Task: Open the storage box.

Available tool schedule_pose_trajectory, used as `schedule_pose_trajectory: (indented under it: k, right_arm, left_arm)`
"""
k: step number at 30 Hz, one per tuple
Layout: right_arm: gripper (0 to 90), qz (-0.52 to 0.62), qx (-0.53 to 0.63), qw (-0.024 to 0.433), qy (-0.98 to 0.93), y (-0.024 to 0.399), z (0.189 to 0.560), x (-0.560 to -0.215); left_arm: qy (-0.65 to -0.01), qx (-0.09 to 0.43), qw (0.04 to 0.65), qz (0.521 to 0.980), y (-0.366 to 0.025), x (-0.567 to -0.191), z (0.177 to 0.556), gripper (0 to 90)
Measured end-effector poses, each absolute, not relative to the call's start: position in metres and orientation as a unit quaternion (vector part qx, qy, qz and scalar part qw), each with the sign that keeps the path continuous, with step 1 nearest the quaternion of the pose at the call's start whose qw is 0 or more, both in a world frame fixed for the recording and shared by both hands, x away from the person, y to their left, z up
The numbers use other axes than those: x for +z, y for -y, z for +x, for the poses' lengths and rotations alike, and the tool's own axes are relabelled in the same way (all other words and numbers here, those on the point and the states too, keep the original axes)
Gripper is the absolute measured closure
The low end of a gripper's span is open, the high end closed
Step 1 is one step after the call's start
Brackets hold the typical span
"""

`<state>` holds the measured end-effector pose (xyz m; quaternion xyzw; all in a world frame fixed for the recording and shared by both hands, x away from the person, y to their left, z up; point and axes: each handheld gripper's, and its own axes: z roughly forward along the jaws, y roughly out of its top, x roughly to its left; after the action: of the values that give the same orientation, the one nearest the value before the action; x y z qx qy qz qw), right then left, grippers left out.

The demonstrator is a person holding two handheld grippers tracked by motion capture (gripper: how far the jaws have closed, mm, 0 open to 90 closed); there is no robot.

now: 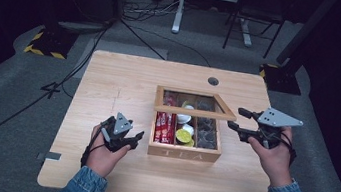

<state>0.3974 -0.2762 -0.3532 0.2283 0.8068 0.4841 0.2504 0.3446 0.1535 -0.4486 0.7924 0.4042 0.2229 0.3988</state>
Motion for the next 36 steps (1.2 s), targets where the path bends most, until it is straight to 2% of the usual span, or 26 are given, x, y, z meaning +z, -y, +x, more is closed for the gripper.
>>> schedule_pose_trajectory:
  k: [13,17,23,36]
  right_arm:
    - [43.3,0.232,0.519,0.237,-0.788,0.271,0.428,-0.332]
    - [44.3,0.239,0.528,0.228,-0.782,0.269,0.438,-0.327]
    - [46.1,0.242,0.536,0.212,-0.781,0.265,0.455,-0.322]
    - [52.8,0.237,0.51,0.238,-0.792,0.257,0.484,-0.304]
  left_arm:
    - [-0.447,0.229,0.369,0.782,-0.182,-0.462,0.34,40.9]
    - [-0.455,0.24,0.344,0.785,-0.192,-0.471,0.344,40.1]
    - [-0.477,0.239,0.343,0.773,-0.204,-0.478,0.348,39.4]
    - [-0.482,0.238,0.345,0.769,-0.213,-0.483,0.354,39.3]
